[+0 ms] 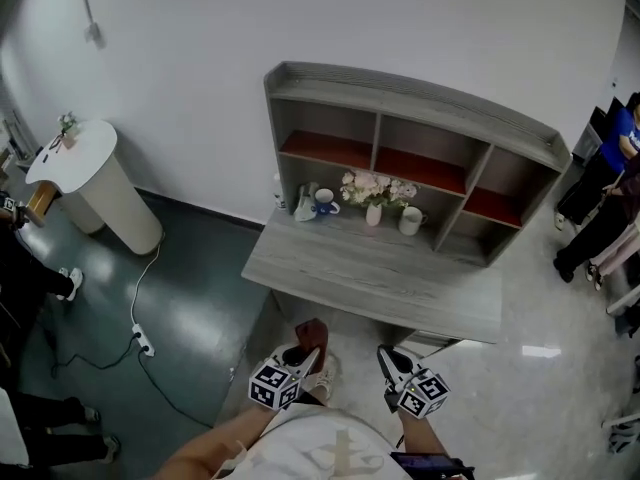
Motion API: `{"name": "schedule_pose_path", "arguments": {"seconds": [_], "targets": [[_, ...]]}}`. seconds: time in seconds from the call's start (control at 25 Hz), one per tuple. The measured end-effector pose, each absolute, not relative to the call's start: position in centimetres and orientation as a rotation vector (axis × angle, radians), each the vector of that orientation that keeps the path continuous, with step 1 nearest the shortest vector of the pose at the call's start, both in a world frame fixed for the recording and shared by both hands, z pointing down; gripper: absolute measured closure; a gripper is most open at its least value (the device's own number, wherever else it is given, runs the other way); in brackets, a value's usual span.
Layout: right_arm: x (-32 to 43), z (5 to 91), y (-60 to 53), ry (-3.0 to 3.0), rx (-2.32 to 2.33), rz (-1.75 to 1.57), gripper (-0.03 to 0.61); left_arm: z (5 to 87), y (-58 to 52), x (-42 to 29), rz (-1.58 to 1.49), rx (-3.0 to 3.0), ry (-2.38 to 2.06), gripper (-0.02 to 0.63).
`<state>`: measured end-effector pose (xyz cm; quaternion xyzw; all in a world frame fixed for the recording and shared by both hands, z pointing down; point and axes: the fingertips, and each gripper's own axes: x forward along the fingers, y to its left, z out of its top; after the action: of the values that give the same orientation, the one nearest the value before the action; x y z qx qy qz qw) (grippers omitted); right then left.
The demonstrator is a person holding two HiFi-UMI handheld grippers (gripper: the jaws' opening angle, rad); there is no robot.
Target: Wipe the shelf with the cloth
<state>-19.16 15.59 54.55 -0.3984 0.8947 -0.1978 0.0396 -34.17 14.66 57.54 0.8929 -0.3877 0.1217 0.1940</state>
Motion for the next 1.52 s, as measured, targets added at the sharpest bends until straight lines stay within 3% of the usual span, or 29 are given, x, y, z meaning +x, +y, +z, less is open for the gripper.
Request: {"name": "schedule_pose_path", "arguments": {"seconds": [0.56,1.52], "targets": [[-15.9,54.2,7.7,2.718,-1.289,-0.587,0.574,56.8,5.3,-30.6,0.300,2.538,-1.029,0.546],[-14.9,52.9,-6.0,2.663,-1.443,-0.541,0.574,55.9,-10.0,-30.5,0.257,2.575,-0.955,0.545]]}}
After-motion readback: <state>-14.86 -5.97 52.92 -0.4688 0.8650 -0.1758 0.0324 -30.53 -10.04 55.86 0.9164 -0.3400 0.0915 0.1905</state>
